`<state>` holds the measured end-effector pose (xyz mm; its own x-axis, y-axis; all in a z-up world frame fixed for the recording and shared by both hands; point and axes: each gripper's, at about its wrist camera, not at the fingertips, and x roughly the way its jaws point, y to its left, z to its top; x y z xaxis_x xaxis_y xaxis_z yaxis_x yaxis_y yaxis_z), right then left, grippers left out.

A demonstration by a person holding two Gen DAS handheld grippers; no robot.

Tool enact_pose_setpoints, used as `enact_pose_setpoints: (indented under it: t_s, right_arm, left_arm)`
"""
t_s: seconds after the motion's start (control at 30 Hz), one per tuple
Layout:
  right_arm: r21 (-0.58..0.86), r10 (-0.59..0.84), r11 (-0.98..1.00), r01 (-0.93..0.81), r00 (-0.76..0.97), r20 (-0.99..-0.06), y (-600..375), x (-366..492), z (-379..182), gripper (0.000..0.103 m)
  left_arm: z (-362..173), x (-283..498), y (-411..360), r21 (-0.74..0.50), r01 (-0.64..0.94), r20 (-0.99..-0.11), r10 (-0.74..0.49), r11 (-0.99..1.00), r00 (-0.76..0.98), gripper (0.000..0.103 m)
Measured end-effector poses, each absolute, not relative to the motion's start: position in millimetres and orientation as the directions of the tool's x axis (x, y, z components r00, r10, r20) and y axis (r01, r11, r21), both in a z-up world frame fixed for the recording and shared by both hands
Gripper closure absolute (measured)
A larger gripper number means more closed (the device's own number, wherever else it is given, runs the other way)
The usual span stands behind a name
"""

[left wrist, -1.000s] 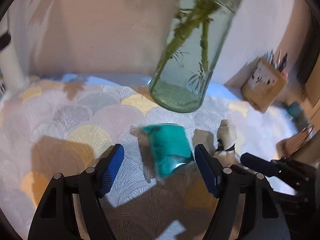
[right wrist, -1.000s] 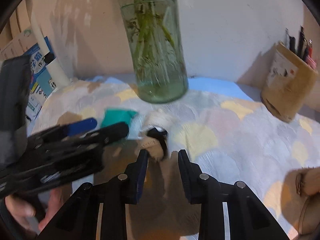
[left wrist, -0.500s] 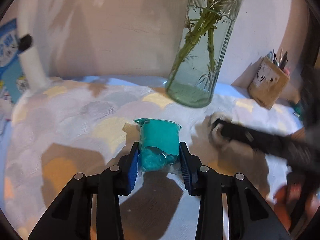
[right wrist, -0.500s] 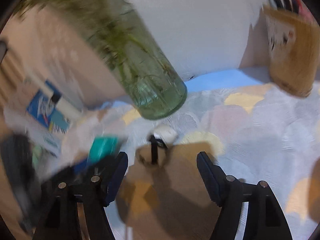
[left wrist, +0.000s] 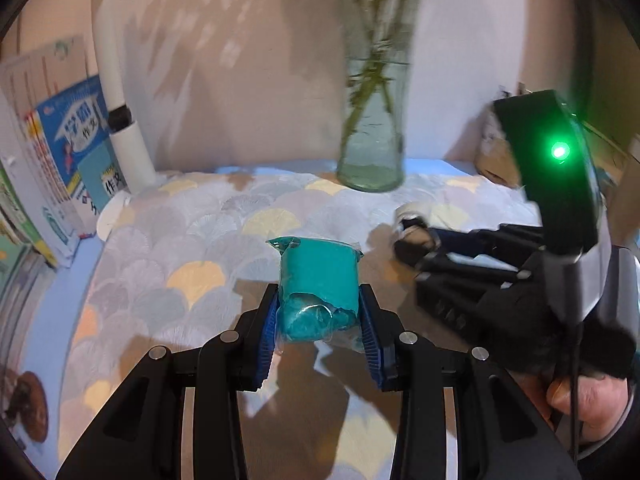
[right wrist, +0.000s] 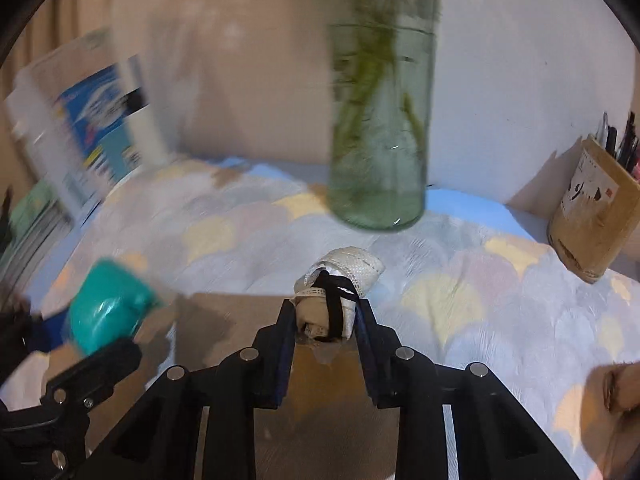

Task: Organize soft objects
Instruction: 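Grasp the teal bag with left gripper while right grasps white sock bundle, then carry the teal bag and sock bundle toward the glass bowl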

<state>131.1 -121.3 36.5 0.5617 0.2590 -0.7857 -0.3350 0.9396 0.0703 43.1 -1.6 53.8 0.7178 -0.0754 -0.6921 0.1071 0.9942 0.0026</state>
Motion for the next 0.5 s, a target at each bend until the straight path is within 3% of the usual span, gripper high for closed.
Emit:
enact_pose_setpoints:
  t_s: [0.17,0.5]
  right_arm:
    - [-0.028,0.189,0.942,-0.334,0.597,-0.780,-132,75,53,0.075]
    - [0.025,0.164,0.977,-0.211,0.672,-0.722,-201,-17,115,0.075]
  left_arm:
    - [62,9,-11,0.004,0.121,-0.697,-0.083,0.993,0.712,0.068]
    - [110,-52,-50,0.048,0.202,-0.595,-0.135,0.978,0.793,0.068]
